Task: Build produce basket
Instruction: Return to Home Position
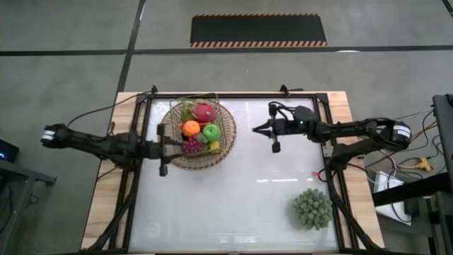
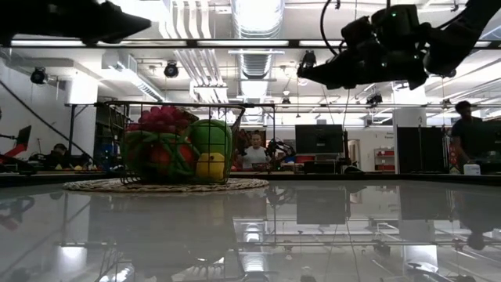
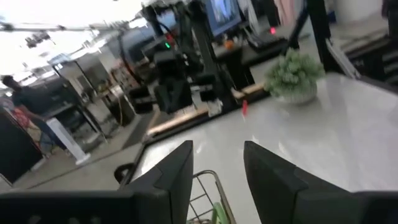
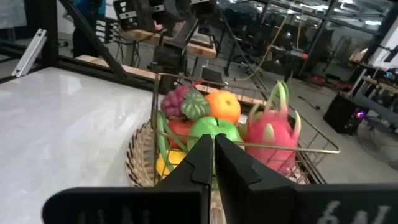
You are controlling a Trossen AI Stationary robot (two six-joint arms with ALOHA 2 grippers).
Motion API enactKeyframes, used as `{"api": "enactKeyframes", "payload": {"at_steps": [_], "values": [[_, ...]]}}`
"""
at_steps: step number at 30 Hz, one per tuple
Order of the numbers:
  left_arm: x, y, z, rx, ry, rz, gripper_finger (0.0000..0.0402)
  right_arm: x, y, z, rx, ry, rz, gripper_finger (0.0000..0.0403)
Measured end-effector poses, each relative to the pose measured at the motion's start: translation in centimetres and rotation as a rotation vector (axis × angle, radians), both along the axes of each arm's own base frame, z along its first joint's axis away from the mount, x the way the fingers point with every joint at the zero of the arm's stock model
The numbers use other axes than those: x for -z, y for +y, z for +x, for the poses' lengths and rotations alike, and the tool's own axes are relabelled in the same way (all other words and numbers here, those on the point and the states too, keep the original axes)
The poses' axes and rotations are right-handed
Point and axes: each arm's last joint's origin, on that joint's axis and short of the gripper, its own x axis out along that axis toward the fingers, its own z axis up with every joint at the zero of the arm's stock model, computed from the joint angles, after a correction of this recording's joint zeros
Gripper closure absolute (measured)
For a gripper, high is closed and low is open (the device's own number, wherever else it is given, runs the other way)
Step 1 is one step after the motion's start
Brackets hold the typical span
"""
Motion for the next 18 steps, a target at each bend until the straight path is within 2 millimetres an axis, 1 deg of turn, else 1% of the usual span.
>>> {"api": "enactKeyframes", "payload": {"at_steps": [3, 6, 12, 16, 18], "values": [[0.8, 0.3, -1.3, -0.007, -0.047, -0.007, 0.0276, 0.1, 0.1, -0.8, 0.007, -0.016, -0.007, 0.0394], [1.9, 0.5, -2.2, -0.031, -0.076, -0.013, 0.0276, -0.2, 0.3, -1.7, 0.015, -0.045, -0.028, 0.0394], [3.2, 0.8, -4.0, -0.051, -0.189, -0.038, 0.0276, -0.4, 1.3, -4.4, 0.024, -0.102, -0.055, 0.0394], [4.3, 0.9, -4.5, -0.048, -0.221, -0.061, 0.0276, 0.0, 2.2, -6.4, 0.025, -0.143, -0.056, 0.0394], [4.8, 0.9, -4.3, -0.048, -0.218, -0.069, 0.0276, 0.1, 2.6, -7.4, 0.025, -0.170, -0.057, 0.0394]]}}
